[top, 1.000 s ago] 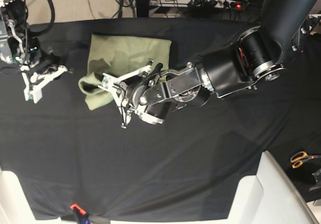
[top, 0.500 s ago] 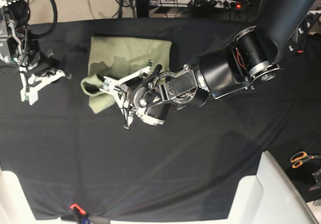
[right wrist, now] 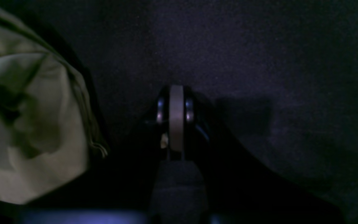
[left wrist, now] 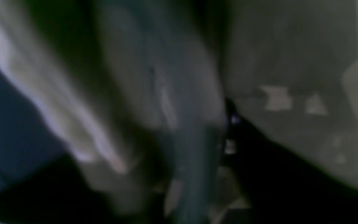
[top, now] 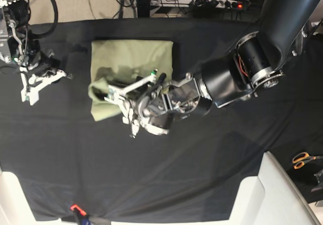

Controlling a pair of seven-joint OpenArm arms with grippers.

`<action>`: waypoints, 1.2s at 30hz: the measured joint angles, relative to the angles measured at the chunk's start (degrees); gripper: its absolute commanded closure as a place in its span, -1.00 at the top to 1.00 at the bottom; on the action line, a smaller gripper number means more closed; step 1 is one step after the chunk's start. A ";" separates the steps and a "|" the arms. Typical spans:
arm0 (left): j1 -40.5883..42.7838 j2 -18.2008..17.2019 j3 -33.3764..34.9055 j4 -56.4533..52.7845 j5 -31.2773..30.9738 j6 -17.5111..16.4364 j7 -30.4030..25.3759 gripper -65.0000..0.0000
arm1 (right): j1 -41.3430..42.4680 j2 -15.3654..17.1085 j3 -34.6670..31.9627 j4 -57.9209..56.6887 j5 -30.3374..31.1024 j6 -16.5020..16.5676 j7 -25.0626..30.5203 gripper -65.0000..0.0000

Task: Fold the T-shirt properly
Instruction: 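Drag the stack with the left gripper to square it on the table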

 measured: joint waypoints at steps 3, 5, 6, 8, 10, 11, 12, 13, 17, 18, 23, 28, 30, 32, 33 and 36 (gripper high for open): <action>-0.42 -0.09 -0.22 -0.48 0.39 0.20 -0.02 0.62 | 0.00 -0.02 -0.11 0.00 0.00 0.00 0.00 -0.98; -0.90 -0.04 -0.20 -0.48 0.35 0.22 -0.04 0.79 | 0.00 -0.02 -0.11 0.00 0.00 0.00 -0.04 -0.98; -1.25 0.00 -0.20 -0.48 0.35 0.20 -0.04 0.86 | 0.00 -0.04 -0.11 0.00 -0.02 0.02 -0.04 -0.98; -2.25 -0.04 -0.20 -0.48 0.35 0.13 -0.02 0.93 | 0.00 -0.02 -0.11 0.00 -0.02 0.00 -0.02 -0.98; -3.91 0.11 -0.20 -0.63 -0.02 -0.39 0.28 0.94 | 0.00 -0.02 -0.22 0.00 -0.02 0.00 -0.11 -0.98; -4.87 0.33 -0.20 -0.85 0.15 -0.35 0.37 0.94 | 0.00 -0.04 -0.24 0.00 0.00 0.02 -0.09 -0.98; -5.84 0.59 -0.22 -0.87 0.24 -0.26 0.37 0.94 | 0.00 -0.15 -0.26 0.00 0.00 0.02 -0.04 -0.98; -6.58 0.83 -0.22 -0.87 0.17 -0.26 0.37 0.94 | 0.00 -0.17 -0.26 0.00 -0.02 0.00 -0.04 -0.98; -7.10 1.49 -0.31 -0.85 0.15 -0.22 0.31 0.94 | 0.00 -0.15 -0.26 0.00 -0.02 0.00 -0.02 -0.98; -6.91 1.57 -0.31 -0.85 0.17 -0.26 0.35 0.94 | 0.00 -0.15 -0.26 0.00 0.00 0.02 -0.04 -0.98; -5.79 2.36 -9.09 -0.87 0.37 -0.50 0.44 0.94 | -0.13 -0.15 -0.26 0.00 -0.02 0.00 -0.04 -0.98; -6.43 4.15 -21.46 -0.57 0.79 -0.37 0.42 0.94 | -0.96 -0.28 -0.37 -0.04 0.00 0.00 -0.26 -0.98; -6.27 4.31 -26.58 0.35 0.33 -0.39 0.96 0.94 | -0.92 -0.17 -0.37 -0.07 -0.04 0.02 -0.11 -0.98; -5.46 4.63 -32.63 2.86 0.35 -0.22 3.15 0.93 | -0.81 -0.17 -0.37 -0.04 -0.04 0.11 -0.04 -0.98; -4.72 4.92 -35.85 4.87 0.35 -0.22 6.29 0.92 | -0.83 -0.22 -0.37 0.09 -0.02 0.17 -0.13 -0.98; 0.52 4.35 -42.21 15.39 -2.99 0.79 15.89 0.62 | -1.05 0.04 -1.46 1.46 -0.46 0.61 0.00 -0.98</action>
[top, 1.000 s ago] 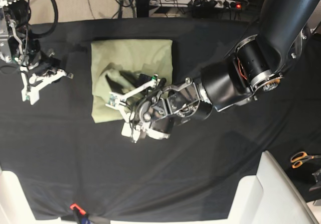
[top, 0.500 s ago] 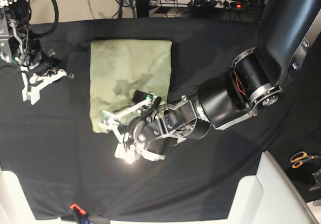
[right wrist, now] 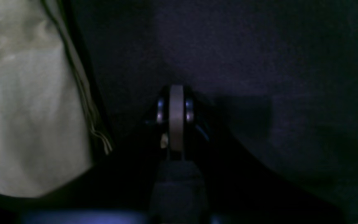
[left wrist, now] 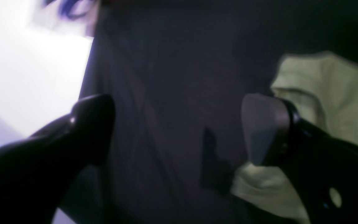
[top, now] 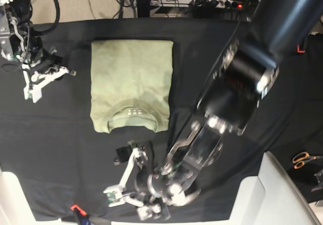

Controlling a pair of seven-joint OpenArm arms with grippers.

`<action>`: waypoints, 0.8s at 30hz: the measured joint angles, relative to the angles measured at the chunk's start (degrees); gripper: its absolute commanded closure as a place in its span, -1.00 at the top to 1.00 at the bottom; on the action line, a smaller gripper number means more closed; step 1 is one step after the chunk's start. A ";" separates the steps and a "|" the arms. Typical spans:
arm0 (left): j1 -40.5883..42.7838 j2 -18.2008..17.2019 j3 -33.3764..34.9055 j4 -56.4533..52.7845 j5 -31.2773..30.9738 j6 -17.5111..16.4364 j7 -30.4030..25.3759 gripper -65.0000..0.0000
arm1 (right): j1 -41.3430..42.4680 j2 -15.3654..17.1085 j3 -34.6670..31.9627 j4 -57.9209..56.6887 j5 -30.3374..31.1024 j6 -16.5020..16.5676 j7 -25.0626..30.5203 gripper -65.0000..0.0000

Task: Fold the T-shirt properly
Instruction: 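Drag the stack with the left gripper to square it on the table, then smooth the stack's edges with both grippers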

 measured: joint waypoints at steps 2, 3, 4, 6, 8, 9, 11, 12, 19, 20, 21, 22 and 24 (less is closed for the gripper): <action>6.78 -3.21 0.02 9.49 -2.45 -0.28 2.34 -0.10 | -0.04 0.90 -3.65 2.32 -0.44 3.06 0.11 -0.98; 11.15 -4.85 -0.22 13.90 -2.82 -0.37 2.67 -0.53 | 0.07 1.25 -5.49 3.61 0.00 5.25 -0.09 -0.98; 16.28 -6.43 -0.28 17.62 -1.92 -0.37 3.04 -0.93 | 0.13 1.33 -7.21 4.87 0.63 6.91 -0.11 -0.98; 25.51 -9.05 -0.98 23.21 -0.22 -1.49 4.81 -1.00 | 0.20 1.20 -10.14 6.60 0.42 7.17 -0.02 -0.98; 32.39 -9.79 -3.23 27.50 0.44 -1.22 4.68 -1.00 | 0.09 1.44 -12.90 7.82 0.24 7.06 -0.11 -0.98; 34.03 -9.64 -4.13 28.35 0.79 -1.11 4.02 -1.00 | 0.09 1.60 -14.36 8.28 0.22 7.08 -0.17 -0.98; 36.50 -8.83 -5.40 28.57 0.59 -0.98 3.04 -1.00 | 0.26 1.57 -16.85 8.83 0.28 6.93 -0.39 -0.98; 37.62 -8.83 -5.49 28.37 0.50 -0.96 2.86 -1.00 | 0.39 1.38 -17.97 9.03 0.28 6.95 -0.15 -0.98; 41.97 -9.01 -5.49 27.39 0.74 -0.98 2.95 -1.00 | 0.20 -1.16 -21.90 8.50 0.48 7.15 0.04 -0.98; 42.21 -9.01 -5.42 26.71 0.50 -0.96 2.27 -1.00 | 0.35 -1.20 -22.34 7.56 0.44 7.19 0.66 -0.98; 42.38 -9.01 -5.40 25.33 0.35 -0.98 1.55 -1.00 | 0.42 -1.33 -22.51 6.36 0.48 7.17 0.59 -0.98; 42.62 -9.03 -5.40 23.67 0.68 -0.98 -0.22 -1.00 | 0.39 -1.42 -22.64 5.14 0.24 7.15 0.61 -0.98; 43.21 -9.16 -5.42 20.22 1.05 -0.76 -2.80 -1.00 | 0.13 -1.29 -22.82 3.08 0.07 6.97 0.44 -0.98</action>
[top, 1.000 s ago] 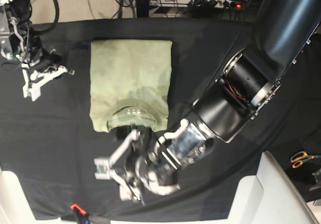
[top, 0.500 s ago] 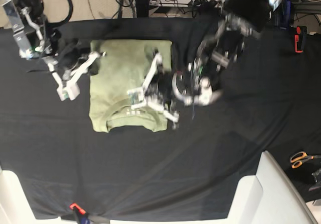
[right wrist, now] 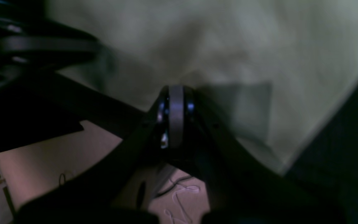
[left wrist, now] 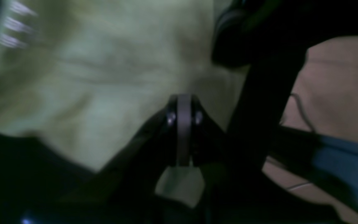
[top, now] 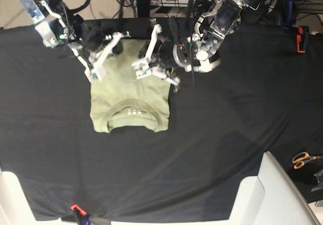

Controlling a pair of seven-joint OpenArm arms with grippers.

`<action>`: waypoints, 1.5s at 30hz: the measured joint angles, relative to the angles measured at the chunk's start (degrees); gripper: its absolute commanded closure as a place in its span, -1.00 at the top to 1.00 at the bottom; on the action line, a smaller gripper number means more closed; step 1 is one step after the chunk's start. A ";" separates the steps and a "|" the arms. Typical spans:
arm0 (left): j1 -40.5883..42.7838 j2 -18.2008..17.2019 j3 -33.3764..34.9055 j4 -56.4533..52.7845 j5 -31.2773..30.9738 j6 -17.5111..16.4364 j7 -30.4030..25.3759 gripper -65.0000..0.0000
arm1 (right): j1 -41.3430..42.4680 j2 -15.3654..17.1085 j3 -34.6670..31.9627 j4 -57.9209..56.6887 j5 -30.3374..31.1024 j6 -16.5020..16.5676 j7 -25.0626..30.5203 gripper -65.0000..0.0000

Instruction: Fold the T-shirt properly

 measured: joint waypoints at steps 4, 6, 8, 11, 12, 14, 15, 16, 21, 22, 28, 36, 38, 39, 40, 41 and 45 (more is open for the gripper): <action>0.63 -0.02 0.04 -4.98 0.13 0.22 -1.25 -1.00 | 0.04 -0.02 0.07 -0.87 0.17 0.00 0.00 -0.98; 0.68 0.00 -0.15 -5.49 0.11 0.22 -1.60 -1.00 | -0.04 0.00 0.07 -0.85 0.17 0.00 0.15 -0.98; 0.87 -0.72 -0.31 -4.83 0.00 0.22 -1.62 -1.00 | -0.20 0.00 0.07 -0.39 0.13 -0.02 -0.02 -0.98; 1.14 -2.73 -0.42 -0.74 0.46 0.17 -0.24 -1.00 | -0.33 0.46 0.07 4.26 -0.15 -0.48 -0.87 -0.98; 0.96 -3.41 -0.61 0.98 0.22 0.22 -0.39 -1.00 | -0.09 0.50 0.07 6.40 -0.02 -0.09 -0.79 -0.98; 0.57 -4.33 -1.55 4.92 0.20 0.20 -0.81 -1.00 | 2.12 0.26 0.07 8.57 0.55 0.76 -0.79 -0.98; 0.63 -4.28 -3.10 6.40 -0.11 0.20 -0.94 -1.00 | 3.65 0.28 0.04 8.52 0.59 0.79 -1.42 -0.98; 0.85 -3.93 -4.96 7.54 -0.26 0.17 -1.09 -1.00 | 5.75 0.46 -0.07 7.67 0.42 0.57 -2.89 -0.98; 5.18 -4.07 -14.64 8.00 0.13 0.44 -1.25 -1.00 | 15.34 0.92 -0.17 -0.48 -0.04 0.09 -3.30 -0.98; 7.41 -4.11 -17.00 7.63 -0.04 0.44 -1.40 -1.00 | 16.61 0.74 -0.28 -1.68 0.20 0.20 -3.48 -0.98; 18.03 -6.03 -26.91 5.81 -0.09 0.37 -1.07 -1.00 | 20.00 0.26 0.31 -7.39 -0.02 6.19 -2.38 -0.98; 25.07 -6.34 -34.07 5.86 -0.26 0.42 -7.61 -1.00 | 22.05 -0.90 1.70 -17.20 0.00 9.84 4.26 -0.98; 25.03 -6.27 -34.40 5.86 -0.26 0.42 -7.85 -1.00 | 23.04 -0.87 1.75 -19.82 0.00 11.87 6.34 -0.98; 24.76 -6.32 -34.45 5.79 -0.26 0.44 -7.89 -1.00 | 23.78 -1.01 1.75 -21.40 0.11 12.83 7.10 -0.98; 24.68 -6.36 -34.47 5.79 -0.31 0.44 -8.09 -1.00 | 24.46 -1.16 1.75 -23.10 0.20 13.84 8.44 -0.98; 24.72 -6.32 -34.47 5.79 -0.31 0.44 -8.11 -1.00 | 24.96 -1.16 1.75 -24.68 0.26 14.27 9.77 -0.98; 24.85 -5.01 -34.56 5.42 -0.11 0.44 -8.04 -1.00 | 26.53 -1.09 1.86 -31.67 0.20 15.02 13.60 -0.98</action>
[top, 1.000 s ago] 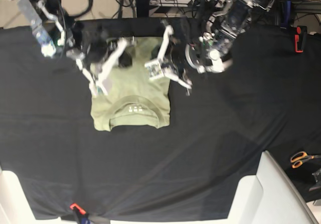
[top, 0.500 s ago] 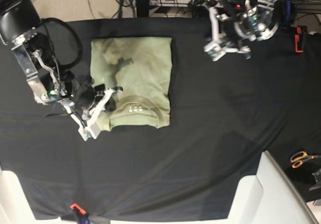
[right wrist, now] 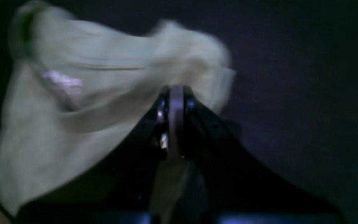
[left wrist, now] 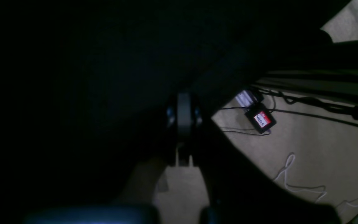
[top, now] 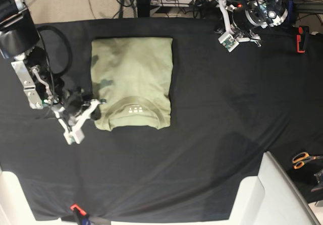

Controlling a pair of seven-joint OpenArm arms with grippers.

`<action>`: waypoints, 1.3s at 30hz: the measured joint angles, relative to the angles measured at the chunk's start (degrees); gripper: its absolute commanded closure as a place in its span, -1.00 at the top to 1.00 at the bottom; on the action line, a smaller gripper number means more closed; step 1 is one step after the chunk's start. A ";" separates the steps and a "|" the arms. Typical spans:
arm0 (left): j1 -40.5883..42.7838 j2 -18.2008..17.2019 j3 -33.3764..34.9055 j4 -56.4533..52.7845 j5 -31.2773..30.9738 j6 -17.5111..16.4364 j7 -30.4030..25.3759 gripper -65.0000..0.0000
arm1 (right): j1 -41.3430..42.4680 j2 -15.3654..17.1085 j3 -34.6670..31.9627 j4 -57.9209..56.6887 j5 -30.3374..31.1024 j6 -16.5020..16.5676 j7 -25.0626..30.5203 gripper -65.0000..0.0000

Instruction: Fold the T-shirt properly

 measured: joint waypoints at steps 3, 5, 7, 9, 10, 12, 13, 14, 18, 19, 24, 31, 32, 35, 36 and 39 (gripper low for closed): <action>-0.09 0.63 0.13 -0.59 -0.20 -0.02 -0.11 -1.00 | 0.20 -0.07 -0.02 -3.52 0.02 0.07 2.84 -0.98; -0.09 0.52 0.07 -1.66 -0.24 0.00 -0.17 -1.00 | 0.26 -0.02 -0.02 -4.74 -0.15 -0.33 3.34 -0.98; -0.24 0.39 0.07 -3.02 -0.17 -0.02 -0.07 -1.00 | 0.26 -0.02 -0.02 -4.83 -0.17 -0.46 3.52 -0.98; -0.31 0.42 0.07 -3.41 -0.59 0.00 -0.28 -1.00 | -0.07 0.11 0.00 -3.15 -0.22 -1.84 4.42 -0.98; -0.39 0.50 0.04 -3.54 -0.63 0.00 -0.46 -1.00 | -0.81 0.15 0.90 -1.31 -0.20 -4.00 6.19 -0.98; -0.11 0.59 0.04 -3.58 -0.63 -0.02 -0.87 -1.00 | -4.39 1.29 4.66 5.29 -0.02 -8.74 10.25 -0.98; -0.04 0.50 0.09 -3.58 -0.83 0.00 -0.96 -1.00 | -6.60 2.51 6.54 8.98 0.26 -10.38 11.76 -0.98; 0.33 0.44 -0.02 -3.56 -0.81 0.00 -1.16 -1.00 | -8.98 3.63 7.89 12.72 0.17 -12.66 13.00 -0.98; 3.28 0.52 0.02 -2.71 0.13 0.17 -4.09 -1.00 | -18.10 8.50 10.71 23.74 0.02 -16.63 9.60 -0.98; 4.87 0.55 0.07 -2.10 0.09 0.20 -5.49 -1.00 | -20.22 9.22 10.69 25.92 -0.02 -16.90 8.79 -0.98; 13.20 0.35 0.04 -1.29 0.42 0.20 -10.99 -1.00 | -33.31 12.66 13.90 34.16 0.09 -20.11 3.50 -0.98; 20.13 0.31 0.26 -4.20 -0.17 0.17 -15.61 -1.00 | -49.86 11.76 21.14 44.78 0.26 -19.74 -7.72 -0.98; 20.09 0.33 0.37 -6.40 0.17 0.22 -15.39 -1.00 | -51.74 10.51 21.51 44.83 0.22 -19.74 -9.73 -0.98; 19.52 0.46 0.50 -14.64 0.04 0.31 -16.24 -1.00 | -56.08 7.26 20.98 43.32 0.24 -19.71 -14.56 -0.98; 19.43 0.42 0.46 -17.73 0.15 0.20 -18.18 -1.00 | -56.70 6.45 20.65 41.86 0.28 -19.43 -14.71 -0.98; 17.97 0.22 0.44 -27.74 -0.07 0.26 -28.52 -1.00 | -56.52 5.01 20.63 35.45 -1.03 -19.10 -13.70 -0.98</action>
